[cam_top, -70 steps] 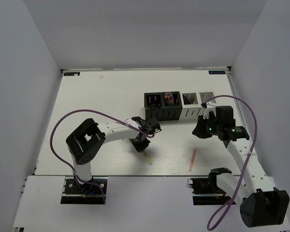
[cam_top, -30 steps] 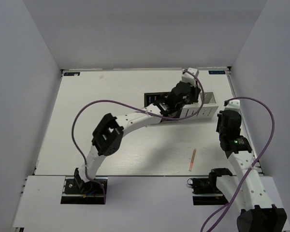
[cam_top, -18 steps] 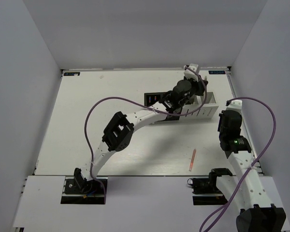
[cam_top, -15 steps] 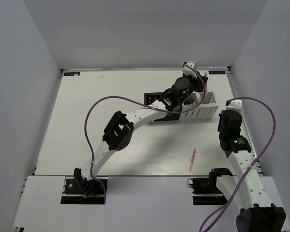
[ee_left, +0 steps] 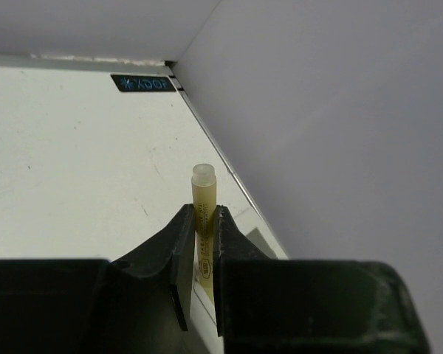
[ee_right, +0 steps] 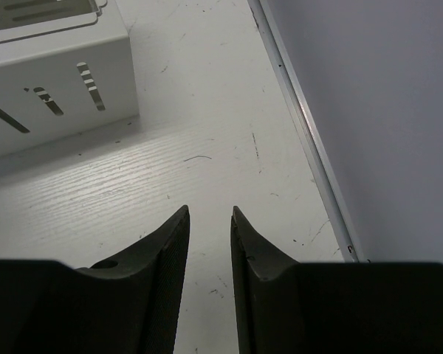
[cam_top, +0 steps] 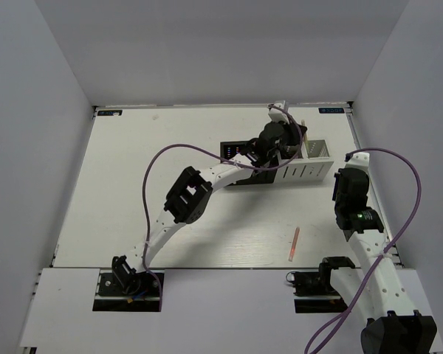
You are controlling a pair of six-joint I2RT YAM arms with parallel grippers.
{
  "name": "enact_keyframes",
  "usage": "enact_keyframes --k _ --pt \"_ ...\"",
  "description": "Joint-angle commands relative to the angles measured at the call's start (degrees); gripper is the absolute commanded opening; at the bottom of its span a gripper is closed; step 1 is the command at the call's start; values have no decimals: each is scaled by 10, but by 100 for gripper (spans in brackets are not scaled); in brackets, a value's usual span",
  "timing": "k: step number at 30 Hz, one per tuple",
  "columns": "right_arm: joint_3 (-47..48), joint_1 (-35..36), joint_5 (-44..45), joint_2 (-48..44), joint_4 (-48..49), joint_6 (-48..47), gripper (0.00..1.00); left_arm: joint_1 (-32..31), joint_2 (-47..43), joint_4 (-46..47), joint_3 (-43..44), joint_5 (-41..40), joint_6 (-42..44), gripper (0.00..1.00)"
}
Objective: Sort the stationery into containers
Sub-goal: Place the pen in the storage box, then pick up the pen from the center of the board.
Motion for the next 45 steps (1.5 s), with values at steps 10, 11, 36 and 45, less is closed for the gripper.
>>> enact_keyframes --k 10,11,36,45 --pt "0 1 1 -8 24 10 32 0 -22 -1 -2 41 -45 49" --pt "0 2 1 -9 23 10 32 -3 -23 -2 -1 41 -46 66" --pt "100 0 -461 47 -198 7 52 -7 -548 -71 -452 21 290 75" --pt "74 6 -547 208 -274 17 33 34 -851 -449 -683 -123 257 88"
